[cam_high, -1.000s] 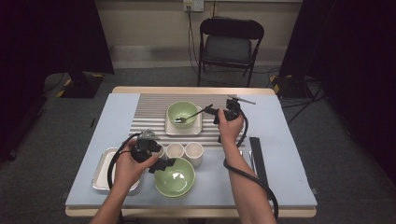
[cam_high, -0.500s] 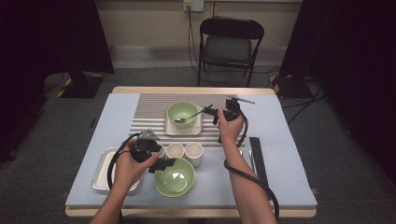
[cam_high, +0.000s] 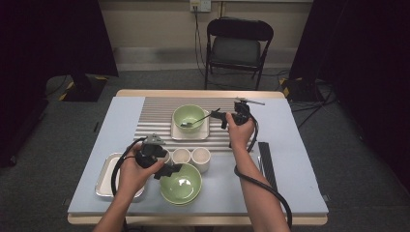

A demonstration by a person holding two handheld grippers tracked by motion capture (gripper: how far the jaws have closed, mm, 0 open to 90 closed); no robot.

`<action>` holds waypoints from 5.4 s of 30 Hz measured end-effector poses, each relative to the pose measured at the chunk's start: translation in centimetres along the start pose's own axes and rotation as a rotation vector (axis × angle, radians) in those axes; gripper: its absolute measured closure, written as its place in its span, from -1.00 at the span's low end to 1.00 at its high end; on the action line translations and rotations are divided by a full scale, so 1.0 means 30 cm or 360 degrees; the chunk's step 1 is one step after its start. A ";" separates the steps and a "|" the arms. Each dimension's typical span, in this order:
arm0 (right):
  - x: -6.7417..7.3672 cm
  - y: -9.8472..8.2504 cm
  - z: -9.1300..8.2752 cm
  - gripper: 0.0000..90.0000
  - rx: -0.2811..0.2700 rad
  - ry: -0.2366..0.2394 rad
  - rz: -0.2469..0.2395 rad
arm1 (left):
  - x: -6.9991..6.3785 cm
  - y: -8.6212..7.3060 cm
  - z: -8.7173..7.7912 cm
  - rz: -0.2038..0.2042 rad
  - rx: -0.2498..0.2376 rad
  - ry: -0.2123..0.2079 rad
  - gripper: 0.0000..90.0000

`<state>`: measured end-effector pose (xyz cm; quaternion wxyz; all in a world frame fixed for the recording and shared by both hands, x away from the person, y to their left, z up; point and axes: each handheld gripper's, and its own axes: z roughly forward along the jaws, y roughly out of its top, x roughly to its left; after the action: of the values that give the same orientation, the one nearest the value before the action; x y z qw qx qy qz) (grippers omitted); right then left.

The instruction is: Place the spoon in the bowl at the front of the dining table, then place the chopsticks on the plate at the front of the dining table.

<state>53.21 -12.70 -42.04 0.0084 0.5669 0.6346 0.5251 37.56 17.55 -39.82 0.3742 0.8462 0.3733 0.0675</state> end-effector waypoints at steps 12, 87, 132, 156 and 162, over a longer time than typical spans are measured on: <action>0.005 0.017 -0.027 -0.23 0.0049 -0.0092 -0.0098 | -0.004 0.003 0.002 0.0012 0.0000 -0.0012 -0.60; -0.075 0.009 -0.271 -0.58 0.0268 -0.0221 -0.0415 | -0.034 0.022 -0.002 0.0020 -0.0038 -0.0028 -0.62; -0.155 -0.040 -0.363 -0.57 0.0280 -0.0220 -0.0442 | -0.051 0.027 0.020 0.0056 -0.0014 -0.0039 -0.60; -0.233 -0.078 -0.431 -0.55 0.0260 -0.0277 -0.0431 | -0.054 0.032 0.038 0.0052 -0.0003 -0.0047 -0.60; -0.255 -0.088 -0.445 -0.55 0.0263 -0.0298 -0.0419 | -0.053 0.033 0.036 0.0051 0.0002 -0.0038 -0.60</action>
<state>45.97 -26.53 -42.31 0.0895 0.5241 0.7407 0.4106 37.41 15.40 -39.65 0.3770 0.8531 0.3550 0.0632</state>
